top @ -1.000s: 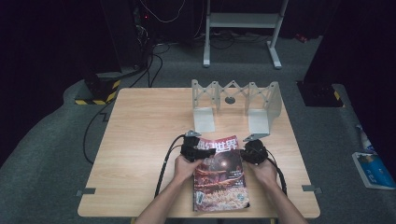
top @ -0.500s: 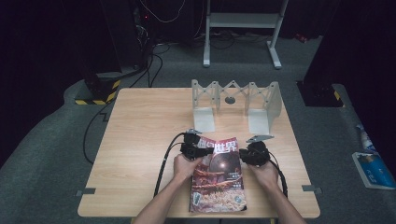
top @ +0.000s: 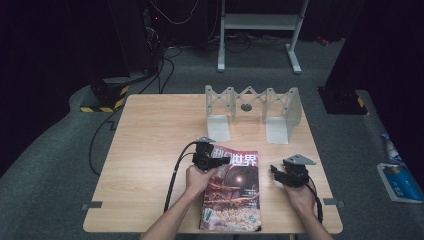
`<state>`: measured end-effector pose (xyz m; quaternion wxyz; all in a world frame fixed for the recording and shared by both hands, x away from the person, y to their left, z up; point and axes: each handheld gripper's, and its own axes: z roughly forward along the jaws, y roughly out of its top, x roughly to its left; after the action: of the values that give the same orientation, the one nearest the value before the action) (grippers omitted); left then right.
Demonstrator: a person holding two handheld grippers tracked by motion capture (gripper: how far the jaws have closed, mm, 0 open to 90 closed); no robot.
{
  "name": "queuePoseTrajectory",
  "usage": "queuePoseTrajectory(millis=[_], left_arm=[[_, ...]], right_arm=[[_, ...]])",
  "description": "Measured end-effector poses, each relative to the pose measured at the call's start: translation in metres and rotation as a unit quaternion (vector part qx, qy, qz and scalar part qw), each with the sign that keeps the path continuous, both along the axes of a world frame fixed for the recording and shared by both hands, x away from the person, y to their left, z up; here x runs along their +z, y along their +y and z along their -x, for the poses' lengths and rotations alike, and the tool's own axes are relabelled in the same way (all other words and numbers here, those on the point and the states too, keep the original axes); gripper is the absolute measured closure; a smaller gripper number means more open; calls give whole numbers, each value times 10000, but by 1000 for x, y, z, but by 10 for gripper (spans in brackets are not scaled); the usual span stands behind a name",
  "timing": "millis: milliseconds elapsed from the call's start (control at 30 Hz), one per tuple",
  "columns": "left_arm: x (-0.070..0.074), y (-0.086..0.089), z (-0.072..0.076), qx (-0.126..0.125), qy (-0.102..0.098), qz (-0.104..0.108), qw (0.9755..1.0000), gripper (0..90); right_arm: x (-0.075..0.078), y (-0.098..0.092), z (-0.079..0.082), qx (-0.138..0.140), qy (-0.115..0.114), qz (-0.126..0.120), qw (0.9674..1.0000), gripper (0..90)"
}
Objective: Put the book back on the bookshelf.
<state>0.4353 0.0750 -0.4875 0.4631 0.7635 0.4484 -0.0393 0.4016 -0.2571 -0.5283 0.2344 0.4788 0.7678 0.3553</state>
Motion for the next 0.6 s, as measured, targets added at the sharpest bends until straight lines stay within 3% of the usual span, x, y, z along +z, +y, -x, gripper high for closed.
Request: queuePoseTrajectory(millis=[67, 167, 300, 433, 600], left_arm=[[2, 0, 1, -1, 31, 61, 10000, 804], [4, 0, 2, -6, 41, 97, 9999, 809], [9, 0, 5, 14, 5, 87, 10000, 812], [14, 1, 8, -6, -10, 188, 9998, 816], [31, -3, 13, -157, -211, 51, 9996, 822]], right_arm=[[-4, -6, 4, -63, -156, -93, 9998, 405], [-4, -9, 3, -158, -117, -268, 9994, 404], [-5, -6, 3, -111, -217, -111, 9996, 390], [-6, -5, 4, -66, -247, -139, 9996, 387], [-7, -5, 4, -67, -266, -133, 9995, 386]])
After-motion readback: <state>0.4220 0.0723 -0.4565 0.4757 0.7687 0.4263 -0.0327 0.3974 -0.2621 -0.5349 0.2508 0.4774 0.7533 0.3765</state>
